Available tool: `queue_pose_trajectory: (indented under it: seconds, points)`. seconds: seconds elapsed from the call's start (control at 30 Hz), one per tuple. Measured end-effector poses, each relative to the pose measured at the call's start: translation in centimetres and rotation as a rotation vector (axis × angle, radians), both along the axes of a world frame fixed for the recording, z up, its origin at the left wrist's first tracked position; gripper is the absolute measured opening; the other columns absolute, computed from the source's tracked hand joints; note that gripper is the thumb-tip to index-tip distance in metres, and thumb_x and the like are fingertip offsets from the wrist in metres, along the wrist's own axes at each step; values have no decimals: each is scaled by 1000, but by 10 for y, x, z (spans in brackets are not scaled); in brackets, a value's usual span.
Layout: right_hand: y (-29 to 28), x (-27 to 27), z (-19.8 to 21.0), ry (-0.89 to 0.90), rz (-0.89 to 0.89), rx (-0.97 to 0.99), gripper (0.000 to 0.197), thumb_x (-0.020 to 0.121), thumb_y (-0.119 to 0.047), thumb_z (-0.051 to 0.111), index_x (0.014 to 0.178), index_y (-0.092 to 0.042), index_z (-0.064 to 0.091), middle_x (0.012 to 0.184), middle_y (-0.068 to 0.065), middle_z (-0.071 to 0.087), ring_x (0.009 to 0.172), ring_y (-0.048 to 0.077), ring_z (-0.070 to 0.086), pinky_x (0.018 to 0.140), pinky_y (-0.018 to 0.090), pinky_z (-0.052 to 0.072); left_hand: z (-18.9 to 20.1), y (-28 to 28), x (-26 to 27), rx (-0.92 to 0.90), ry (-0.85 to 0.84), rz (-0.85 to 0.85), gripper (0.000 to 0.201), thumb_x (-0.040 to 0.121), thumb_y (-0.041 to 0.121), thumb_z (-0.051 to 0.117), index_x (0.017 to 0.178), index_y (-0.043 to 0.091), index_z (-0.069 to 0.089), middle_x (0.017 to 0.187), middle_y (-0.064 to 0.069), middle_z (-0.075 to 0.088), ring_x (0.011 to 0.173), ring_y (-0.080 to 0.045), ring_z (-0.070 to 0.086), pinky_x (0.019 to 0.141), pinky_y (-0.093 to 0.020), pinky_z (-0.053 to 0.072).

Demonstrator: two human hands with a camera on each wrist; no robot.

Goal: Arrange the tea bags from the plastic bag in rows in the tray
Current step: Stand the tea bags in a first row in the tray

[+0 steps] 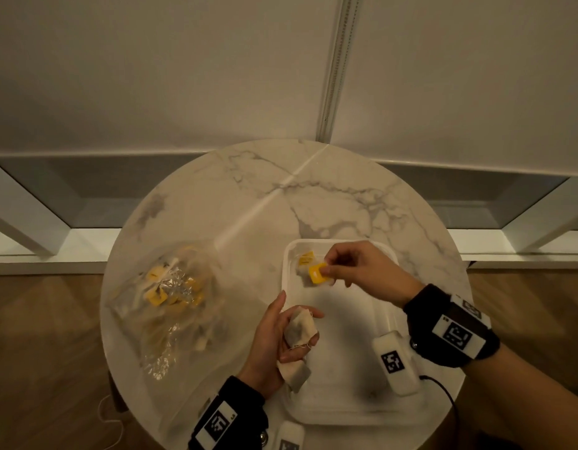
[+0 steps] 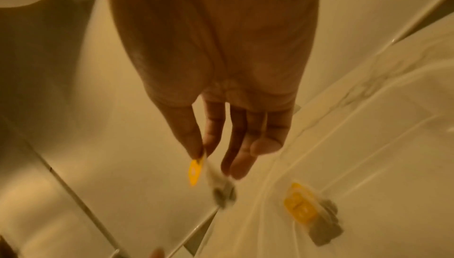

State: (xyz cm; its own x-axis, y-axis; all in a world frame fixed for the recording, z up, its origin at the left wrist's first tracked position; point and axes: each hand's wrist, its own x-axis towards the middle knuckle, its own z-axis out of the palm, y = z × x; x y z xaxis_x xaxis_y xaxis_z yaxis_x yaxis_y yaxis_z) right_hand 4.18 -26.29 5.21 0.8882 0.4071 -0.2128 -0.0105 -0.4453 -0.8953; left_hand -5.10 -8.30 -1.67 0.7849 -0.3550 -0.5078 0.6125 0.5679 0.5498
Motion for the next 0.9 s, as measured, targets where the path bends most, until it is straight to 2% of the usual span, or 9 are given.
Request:
queue_pose_trajectory:
  seconds: [0.1, 0.17, 0.23, 0.3, 0.4, 0.5, 0.63, 0.77, 0.9]
  points:
    - [-14, 9, 4, -178, -129, -130, 13, 83, -19, 78, 80, -8, 70, 74, -3, 71, 68, 7, 63, 63, 18, 48, -4, 0, -3, 68, -79, -18, 46, 89, 42, 50, 99, 0, 65, 65, -16, 52, 33, -6, 22, 37, -17, 14]
    - [-21, 11, 5, -195, -45, -279, 14, 80, -25, 80, 77, -14, 71, 76, -2, 72, 74, 12, 66, 67, 23, 51, -4, 0, -4, 137, -150, -24, 40, 89, 38, 53, 98, 1, 67, 66, -16, 52, 34, -6, 22, 38, -17, 14]
    - [-25, 12, 3, -142, 11, -319, 14, 81, -23, 79, 75, -14, 71, 77, 0, 72, 76, 18, 66, 72, 32, 53, -3, 1, -3, 204, -189, -13, 39, 92, 37, 51, 97, 1, 67, 66, -16, 52, 35, -7, 22, 37, -15, 17]
    - [-28, 14, 2, -195, -17, -377, 12, 82, -23, 78, 76, -15, 71, 78, -2, 72, 77, 16, 66, 74, 32, 54, -1, 1, 0, 272, -202, 8, 39, 98, 33, 45, 94, 2, 68, 65, -16, 53, 36, -8, 23, 37, -17, 16]
    - [-28, 16, 3, -204, -19, -411, 14, 81, -22, 78, 75, -14, 69, 77, -2, 72, 75, 15, 67, 73, 32, 56, 2, 3, 3, 389, -254, 26, 35, 101, 26, 45, 87, 8, 73, 66, -14, 55, 46, -14, 34, 43, -22, 16]
    - [-24, 15, 3, -58, 62, -343, 14, 84, -14, 76, 75, -10, 66, 72, 4, 73, 66, 16, 72, 71, 30, 57, 4, 4, 5, 523, -295, 12, 29, 101, 17, 48, 89, 7, 73, 67, -8, 58, 58, -14, 52, 43, -17, 26]
    - [-22, 26, -4, -183, 91, -513, 17, 86, -12, 71, 73, -18, 62, 71, -2, 68, 60, 11, 68, 65, 28, 56, 2, 4, 6, 580, -284, -18, 27, 100, 18, 51, 91, 5, 73, 66, -5, 61, 65, -17, 54, 45, -17, 31]
    - [-9, 31, -12, -230, 231, -677, 11, 88, -18, 70, 79, -18, 63, 76, -5, 65, 64, 11, 62, 64, 25, 51, 1, 2, 3, 577, -274, -38, 28, 101, 16, 49, 95, -2, 70, 63, -10, 59, 43, -7, 41, 43, -18, 25]
    - [1, 45, -14, -292, 225, -758, 10, 87, -21, 71, 82, -20, 62, 85, -2, 62, 77, 16, 58, 64, 24, 42, -2, 0, 1, 584, -264, -43, 28, 101, 16, 50, 96, -4, 68, 61, -10, 58, 40, -4, 37, 41, -16, 24]
